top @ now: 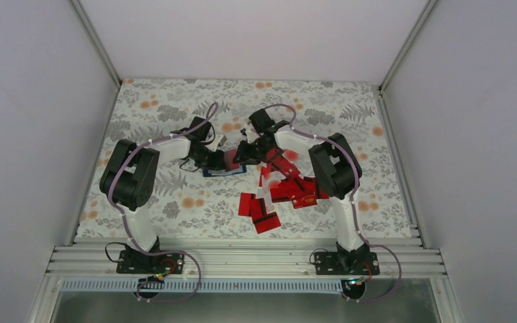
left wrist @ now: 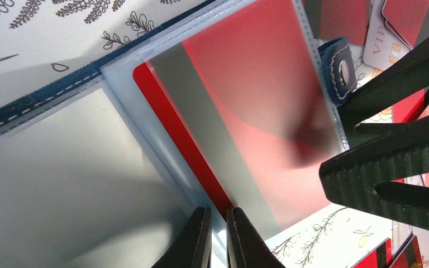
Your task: Put the credit cards into the card holder
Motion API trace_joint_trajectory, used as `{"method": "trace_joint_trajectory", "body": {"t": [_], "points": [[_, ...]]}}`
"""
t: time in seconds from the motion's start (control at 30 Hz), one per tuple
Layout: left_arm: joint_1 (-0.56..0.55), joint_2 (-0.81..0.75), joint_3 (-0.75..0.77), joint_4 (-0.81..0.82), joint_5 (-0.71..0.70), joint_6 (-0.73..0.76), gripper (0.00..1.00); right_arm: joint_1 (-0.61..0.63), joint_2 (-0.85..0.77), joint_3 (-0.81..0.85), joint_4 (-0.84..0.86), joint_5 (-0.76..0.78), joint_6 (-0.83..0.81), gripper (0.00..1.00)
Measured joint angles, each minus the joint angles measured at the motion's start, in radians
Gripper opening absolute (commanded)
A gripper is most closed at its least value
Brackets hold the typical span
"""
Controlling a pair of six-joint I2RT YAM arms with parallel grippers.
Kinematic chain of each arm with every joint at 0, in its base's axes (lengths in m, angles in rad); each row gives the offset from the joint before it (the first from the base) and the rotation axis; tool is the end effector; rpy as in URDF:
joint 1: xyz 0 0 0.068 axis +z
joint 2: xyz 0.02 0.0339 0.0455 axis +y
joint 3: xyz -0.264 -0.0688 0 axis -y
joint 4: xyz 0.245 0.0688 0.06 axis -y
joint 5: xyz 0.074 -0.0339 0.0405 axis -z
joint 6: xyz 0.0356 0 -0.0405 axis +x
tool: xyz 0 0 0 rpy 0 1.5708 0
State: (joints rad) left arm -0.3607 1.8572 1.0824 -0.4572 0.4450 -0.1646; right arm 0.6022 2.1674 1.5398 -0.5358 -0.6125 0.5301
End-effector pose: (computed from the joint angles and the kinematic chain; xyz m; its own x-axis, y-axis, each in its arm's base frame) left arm 0.3192 -0.1368 0.1381 -0.9447 0.1983 -0.2613 0.3017 0.8378 -0.4550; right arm 0.3533 0.2677 0.1419 -0.9821 -0.1730 -0.0749 -0.1793 0.7334 0.6558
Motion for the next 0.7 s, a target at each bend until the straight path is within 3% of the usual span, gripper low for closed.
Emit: {"method": "trace_joint_trajectory", "body": {"t": [0.7], "points": [[0.000, 0.005, 0.000, 0.008, 0.008, 0.000, 0.09, 0.058, 0.000, 0.082, -0.098, 0.126, -0.061, 0.25]]}}
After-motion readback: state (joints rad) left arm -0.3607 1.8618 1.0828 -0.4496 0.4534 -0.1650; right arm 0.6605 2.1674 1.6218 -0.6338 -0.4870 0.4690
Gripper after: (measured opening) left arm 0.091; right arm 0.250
